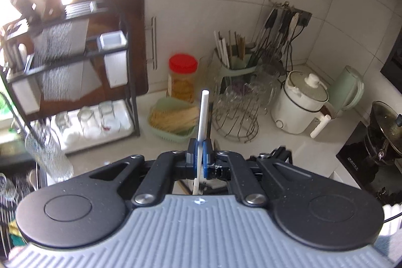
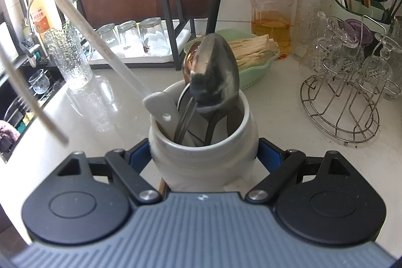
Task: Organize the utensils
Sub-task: 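Carry the white chopstick with the left tool over the mug, then lower the white chopstick into the mug held by the right tool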
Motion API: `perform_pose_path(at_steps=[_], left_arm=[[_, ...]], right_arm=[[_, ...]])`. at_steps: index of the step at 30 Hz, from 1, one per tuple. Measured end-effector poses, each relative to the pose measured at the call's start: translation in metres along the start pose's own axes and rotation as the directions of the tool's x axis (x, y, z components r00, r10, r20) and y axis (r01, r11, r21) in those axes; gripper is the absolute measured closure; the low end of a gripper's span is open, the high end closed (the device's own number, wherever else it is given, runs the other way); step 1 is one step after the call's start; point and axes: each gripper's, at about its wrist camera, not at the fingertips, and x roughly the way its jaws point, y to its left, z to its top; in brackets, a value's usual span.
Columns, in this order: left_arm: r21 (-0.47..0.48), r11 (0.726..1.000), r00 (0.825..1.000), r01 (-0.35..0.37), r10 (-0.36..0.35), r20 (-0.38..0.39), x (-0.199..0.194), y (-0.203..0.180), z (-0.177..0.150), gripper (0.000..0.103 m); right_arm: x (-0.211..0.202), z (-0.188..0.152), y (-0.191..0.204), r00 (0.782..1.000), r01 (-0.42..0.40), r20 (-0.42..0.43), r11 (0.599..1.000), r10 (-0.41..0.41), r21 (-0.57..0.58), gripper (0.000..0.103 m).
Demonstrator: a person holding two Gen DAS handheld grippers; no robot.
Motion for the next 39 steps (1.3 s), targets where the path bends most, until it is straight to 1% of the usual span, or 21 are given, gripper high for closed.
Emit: perform_pose_path(at_steps=[5, 8, 15, 22, 28, 32, 36, 39], left_arm=[[0.024, 1.0, 0.999, 0.005, -0.006, 0.036, -0.006, -0.008, 0.027, 0.098], [0.039, 0.999, 0.999, 0.018, -0.019, 0.044, -0.005, -0.012, 0.04, 0.098], [0.062, 0.996, 0.997, 0.064, -0.066, 0.028, 0.019, -0.023, 0.053, 0.098], [0.066, 0.99, 0.992, 0.126, -0.124, -0.028, 0.066, -0.034, 0.048, 0.098], [0.12, 0.984, 0.989, 0.131, -0.122, -0.079, 0.1, -0.042, 0.041, 0.098], [0.126, 0.983, 0.986, 0.133, -0.119, -0.114, 0.118, -0.039, 0.038, 0.098], [0.125, 0.982, 0.979, 0.145, -0.124, -0.162, 0.133, -0.039, 0.034, 0.098], [0.102, 0.982, 0.968, 0.157, -0.133, -0.213, 0.145, -0.038, 0.031, 0.098]], right_arm=[[-0.002, -0.002, 0.0, 1.0, -0.007, 0.003, 1.0, 0.007, -0.002, 0.012], [-0.003, -0.003, 0.0, 1.0, -0.008, 0.006, 1.0, 0.008, -0.004, 0.012], [-0.003, -0.003, 0.001, 1.0, -0.014, 0.005, 1.0, 0.014, -0.012, 0.012], [-0.003, -0.003, 0.002, 1.0, -0.013, 0.007, 1.0, 0.013, -0.016, 0.012], [-0.003, -0.003, 0.003, 1.0, -0.013, 0.011, 1.0, 0.013, -0.02, 0.012], [-0.004, -0.004, 0.004, 1.0, -0.012, 0.015, 1.0, 0.013, -0.025, 0.012], [-0.004, -0.005, 0.004, 1.0, -0.012, 0.02, 1.0, 0.012, -0.026, 0.012], [-0.004, -0.005, 0.004, 1.0, -0.011, 0.021, 1.0, 0.012, -0.027, 0.012]])
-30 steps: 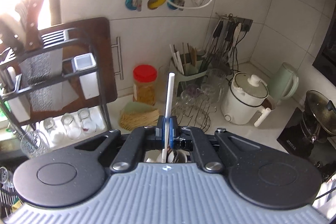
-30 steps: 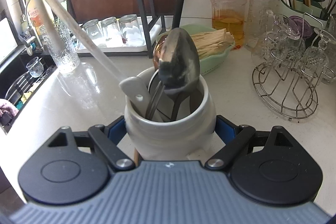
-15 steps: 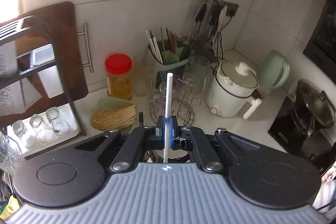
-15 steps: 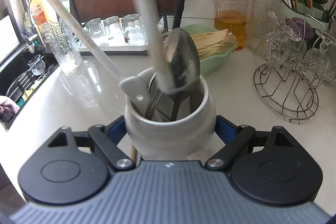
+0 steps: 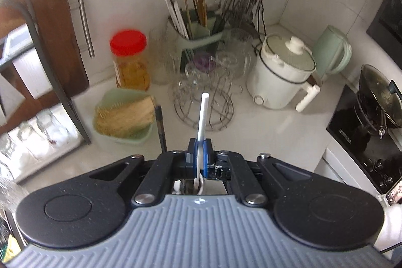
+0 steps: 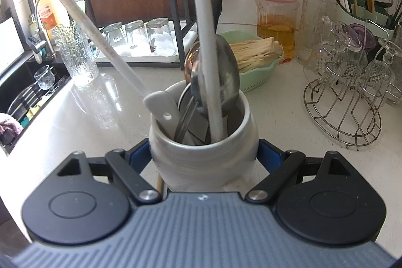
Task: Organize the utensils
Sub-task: 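Lower the white chopstick into the mug held by the right tool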
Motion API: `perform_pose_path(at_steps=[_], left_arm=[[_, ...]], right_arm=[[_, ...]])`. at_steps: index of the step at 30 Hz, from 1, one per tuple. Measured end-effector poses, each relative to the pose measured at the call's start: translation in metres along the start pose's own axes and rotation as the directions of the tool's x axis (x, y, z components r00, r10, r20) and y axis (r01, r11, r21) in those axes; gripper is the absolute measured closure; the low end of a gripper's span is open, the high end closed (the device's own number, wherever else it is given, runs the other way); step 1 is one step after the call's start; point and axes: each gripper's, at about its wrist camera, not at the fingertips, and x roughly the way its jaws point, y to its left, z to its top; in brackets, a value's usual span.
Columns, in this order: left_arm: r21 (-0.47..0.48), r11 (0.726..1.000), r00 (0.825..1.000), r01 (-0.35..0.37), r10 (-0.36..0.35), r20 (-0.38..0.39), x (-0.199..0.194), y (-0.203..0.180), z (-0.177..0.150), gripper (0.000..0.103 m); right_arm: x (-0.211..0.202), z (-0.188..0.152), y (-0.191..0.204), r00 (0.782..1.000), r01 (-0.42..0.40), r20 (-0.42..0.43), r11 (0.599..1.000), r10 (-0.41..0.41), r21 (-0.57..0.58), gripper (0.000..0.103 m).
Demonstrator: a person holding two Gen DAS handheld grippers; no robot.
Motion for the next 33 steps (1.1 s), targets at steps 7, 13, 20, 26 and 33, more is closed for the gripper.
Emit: perform_pose_path(at_steps=[7, 13, 20, 26, 33], left_arm=[[-0.032, 0.999, 0.991, 0.017, -0.021, -0.134, 0.032, 0.0, -0.002, 0.098], [-0.055, 0.998, 0.979, 0.021, -0.031, -0.2, 0.048, 0.003, -0.005, 0.099], [-0.089, 0.996, 0.971, 0.025, -0.046, -0.235, 0.058, 0.006, -0.009, 0.098], [-0.112, 0.993, 0.976, 0.031, -0.054, -0.209, 0.051, 0.008, -0.008, 0.098], [-0.142, 0.99, 0.994, 0.014, -0.03, -0.106, 0.017, 0.006, -0.006, 0.085]], right_arm=[[0.0, 0.0, 0.001, 1.0, 0.001, 0.001, 1.0, -0.001, -0.001, 0.012], [0.0, -0.001, 0.001, 1.0, 0.003, 0.006, 1.0, -0.003, -0.004, 0.012], [0.0, -0.001, 0.002, 1.0, 0.007, 0.009, 1.0, -0.007, -0.004, 0.012], [0.0, -0.001, 0.002, 1.0, 0.009, 0.009, 1.0, -0.008, -0.007, 0.012], [0.001, 0.0, 0.003, 1.0, 0.011, 0.005, 1.0, -0.011, -0.008, 0.012]])
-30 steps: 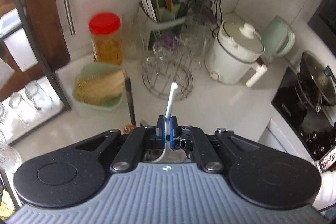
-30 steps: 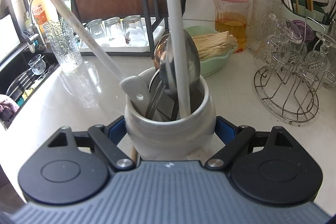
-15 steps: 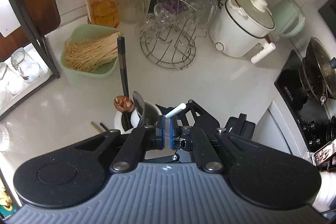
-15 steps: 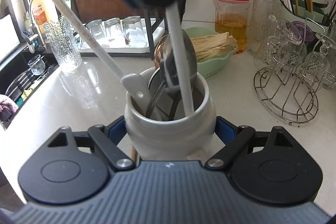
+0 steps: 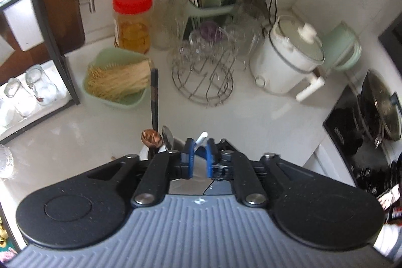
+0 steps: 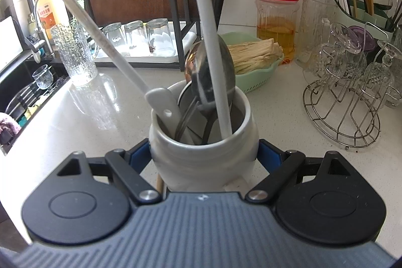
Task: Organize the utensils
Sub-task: 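Lower the white chopstick into the mug held by the right tool, then open the left tool and withdraw it from the mug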
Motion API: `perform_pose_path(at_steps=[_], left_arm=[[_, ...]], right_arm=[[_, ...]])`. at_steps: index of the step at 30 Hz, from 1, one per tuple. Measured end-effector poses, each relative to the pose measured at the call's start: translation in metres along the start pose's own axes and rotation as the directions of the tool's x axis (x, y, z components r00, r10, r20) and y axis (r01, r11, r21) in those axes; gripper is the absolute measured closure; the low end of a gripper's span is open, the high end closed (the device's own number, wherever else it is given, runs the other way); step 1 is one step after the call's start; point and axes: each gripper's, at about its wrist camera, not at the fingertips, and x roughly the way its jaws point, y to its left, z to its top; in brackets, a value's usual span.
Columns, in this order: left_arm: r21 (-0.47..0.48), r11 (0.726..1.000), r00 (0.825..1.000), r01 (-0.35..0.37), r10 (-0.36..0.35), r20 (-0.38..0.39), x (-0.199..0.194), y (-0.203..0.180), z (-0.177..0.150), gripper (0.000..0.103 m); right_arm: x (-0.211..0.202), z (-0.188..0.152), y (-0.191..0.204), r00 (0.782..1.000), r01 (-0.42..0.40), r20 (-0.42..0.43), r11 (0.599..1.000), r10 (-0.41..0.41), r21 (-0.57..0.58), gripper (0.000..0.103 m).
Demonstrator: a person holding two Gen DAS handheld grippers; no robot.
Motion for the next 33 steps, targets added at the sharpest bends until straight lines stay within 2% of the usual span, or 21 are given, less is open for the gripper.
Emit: perform_pose_path(at_steps=[4, 7, 14, 17, 20, 23, 27, 33], left_arm=[[0.011, 0.999, 0.996, -0.042, 0.041, 0.084, -0.025, -0.007, -0.01, 0.076], [-0.02, 0.999, 0.99, -0.043, 0.045, 0.136, -0.041, -0.004, -0.022, 0.075], [-0.064, 0.992, 0.959, -0.105, 0.118, 0.256, -0.072, 0.004, -0.057, 0.074], [-0.113, 0.987, 0.947, -0.113, 0.142, 0.288, -0.08, 0.013, -0.073, 0.074], [-0.166, 0.978, 0.936, -0.125, 0.171, 0.308, -0.085, 0.026, -0.091, 0.074], [-0.216, 0.971, 0.929, -0.101, 0.17, 0.33, -0.086, 0.043, -0.108, 0.074], [-0.278, 0.955, 0.931, -0.104, 0.192, 0.311, -0.077, 0.062, -0.13, 0.074], [-0.355, 0.932, 0.942, -0.079, 0.186, 0.28, -0.053, 0.087, -0.157, 0.074]], right_arm=[[0.0, 0.001, 0.0, 1.0, -0.001, -0.005, 1.0, 0.001, -0.002, 0.012], [0.001, 0.002, 0.0, 1.0, -0.003, -0.01, 1.0, 0.003, -0.005, 0.012], [0.003, 0.003, 0.001, 1.0, 0.002, -0.018, 1.0, -0.002, -0.004, 0.012], [0.004, 0.004, 0.001, 1.0, 0.004, -0.021, 1.0, -0.004, -0.001, 0.012], [0.004, 0.004, 0.001, 1.0, 0.006, -0.023, 1.0, -0.005, 0.003, 0.012], [0.005, 0.004, 0.002, 1.0, 0.01, -0.026, 1.0, -0.009, 0.01, 0.012], [0.006, 0.005, 0.004, 0.999, 0.023, -0.032, 1.0, -0.023, 0.016, 0.012], [0.006, 0.007, 0.006, 0.998, 0.03, -0.05, 0.999, -0.029, 0.016, 0.012]])
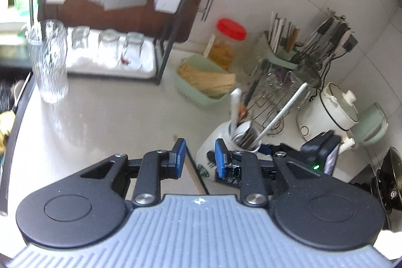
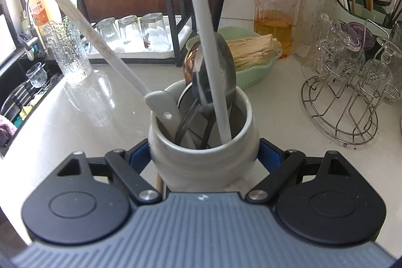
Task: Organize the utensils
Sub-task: 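Open the left tool and withdraw it from the mug, then move the open left tool down to the wooden chopstick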
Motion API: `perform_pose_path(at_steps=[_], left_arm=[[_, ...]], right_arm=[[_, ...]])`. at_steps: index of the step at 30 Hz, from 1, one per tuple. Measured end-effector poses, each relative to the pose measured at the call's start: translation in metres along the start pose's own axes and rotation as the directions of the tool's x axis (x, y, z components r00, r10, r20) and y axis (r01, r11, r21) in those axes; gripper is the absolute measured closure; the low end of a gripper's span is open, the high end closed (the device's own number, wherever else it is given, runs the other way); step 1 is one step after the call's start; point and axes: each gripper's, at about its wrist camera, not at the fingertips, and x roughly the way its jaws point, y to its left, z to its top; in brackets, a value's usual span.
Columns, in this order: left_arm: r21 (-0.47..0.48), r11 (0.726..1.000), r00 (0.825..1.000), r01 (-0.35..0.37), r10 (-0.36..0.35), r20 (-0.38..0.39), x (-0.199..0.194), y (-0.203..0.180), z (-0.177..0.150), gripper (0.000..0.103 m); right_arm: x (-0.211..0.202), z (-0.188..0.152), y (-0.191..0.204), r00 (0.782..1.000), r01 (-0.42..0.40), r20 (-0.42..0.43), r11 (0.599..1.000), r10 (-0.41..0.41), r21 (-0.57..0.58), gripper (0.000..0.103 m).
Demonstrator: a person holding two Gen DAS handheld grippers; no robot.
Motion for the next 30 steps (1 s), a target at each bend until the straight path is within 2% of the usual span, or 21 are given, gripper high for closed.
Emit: perform_pose_path(at_steps=[7, 13, 20, 30], left_arm=[[-0.048, 0.999, 0.999, -0.009, 0.008, -0.033, 0.033, 0.018, -0.02, 0.074], [-0.083, 0.996, 0.995, -0.011, 0.002, -0.1, 0.075, 0.021, -0.036, 0.074], [-0.06, 0.998, 0.989, 0.007, -0.016, -0.145, 0.122, 0.007, -0.058, 0.074], [0.005, 0.998, 0.984, -0.067, 0.067, -0.167, 0.171, -0.011, -0.077, 0.074]], right_arm=[[0.001, 0.003, -0.001, 1.0, -0.001, -0.023, 1.0, 0.001, -0.009, 0.012], [-0.001, 0.003, -0.01, 0.999, 0.01, -0.03, 1.0, -0.01, 0.002, 0.012], [-0.007, 0.0, -0.029, 0.999, 0.026, -0.045, 1.0, -0.025, 0.014, 0.012], [-0.014, -0.006, -0.04, 0.999, 0.016, -0.039, 1.0, -0.016, 0.012, 0.012]])
